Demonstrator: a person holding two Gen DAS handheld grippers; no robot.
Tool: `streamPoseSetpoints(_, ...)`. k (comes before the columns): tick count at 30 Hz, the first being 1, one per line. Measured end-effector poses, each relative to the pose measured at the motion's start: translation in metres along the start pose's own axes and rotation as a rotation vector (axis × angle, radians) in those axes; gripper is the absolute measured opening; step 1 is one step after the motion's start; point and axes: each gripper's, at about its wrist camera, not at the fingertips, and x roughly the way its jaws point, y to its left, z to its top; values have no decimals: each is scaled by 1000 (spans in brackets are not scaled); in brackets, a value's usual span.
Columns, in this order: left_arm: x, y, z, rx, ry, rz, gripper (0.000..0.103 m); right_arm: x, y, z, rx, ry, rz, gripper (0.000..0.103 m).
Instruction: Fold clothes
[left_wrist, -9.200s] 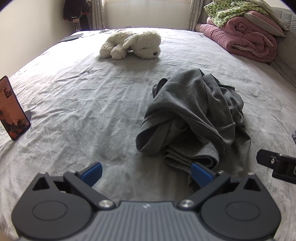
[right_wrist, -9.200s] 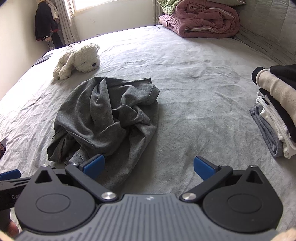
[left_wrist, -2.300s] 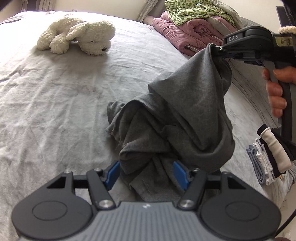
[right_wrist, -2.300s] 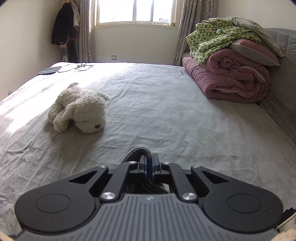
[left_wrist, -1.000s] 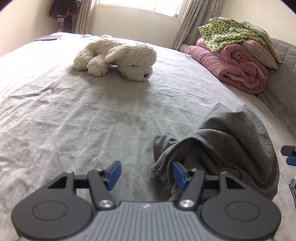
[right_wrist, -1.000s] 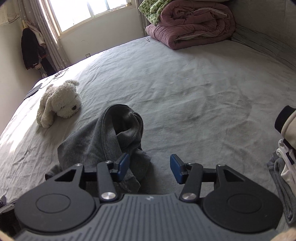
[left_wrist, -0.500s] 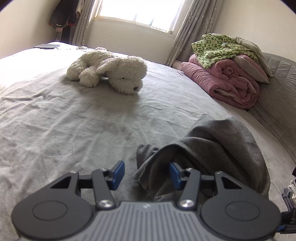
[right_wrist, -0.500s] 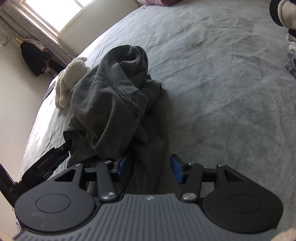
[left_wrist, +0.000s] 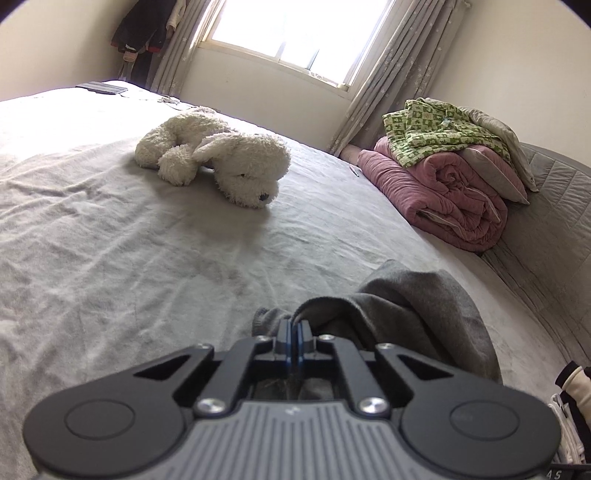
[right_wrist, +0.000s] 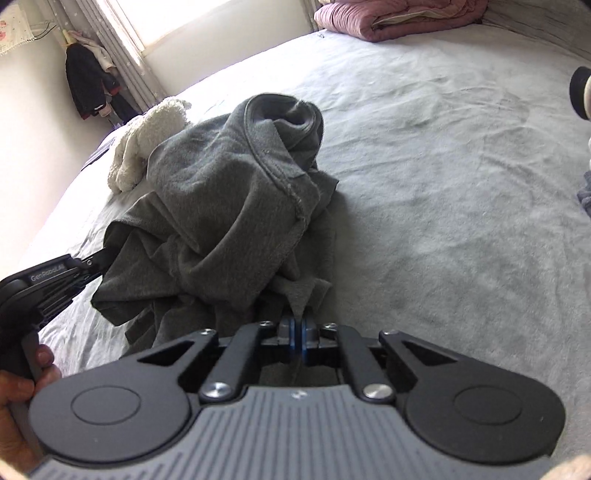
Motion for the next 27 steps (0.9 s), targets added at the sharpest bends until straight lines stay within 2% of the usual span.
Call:
streamPoseSetpoints(4,-19,-1,12,-1,-54,30,2,-16,-13,11,-10,-74,-48,4)
streamPoseSetpoints(10,-50,-5,26,82,-110,118,2,-25,-29,24,-2,-119,-88,4)
streamPoseSetpoints(17,-62,19,32,103,-70,325,2,-29,-44,35,14,-139,-118,4)
streamPoseSetpoints(21,-57,31,31,72,-24,334,3,-28,-44,33,11,-119,-118,4)
streamPoseSetpoints(24,-53,28,27,93,11,333,4,-29,-46,33,3,-103,-108,4)
streamPoseSetpoints(27,-52,24,23,105,27,321,5,-31,-48,32,2,-88,-106,10)
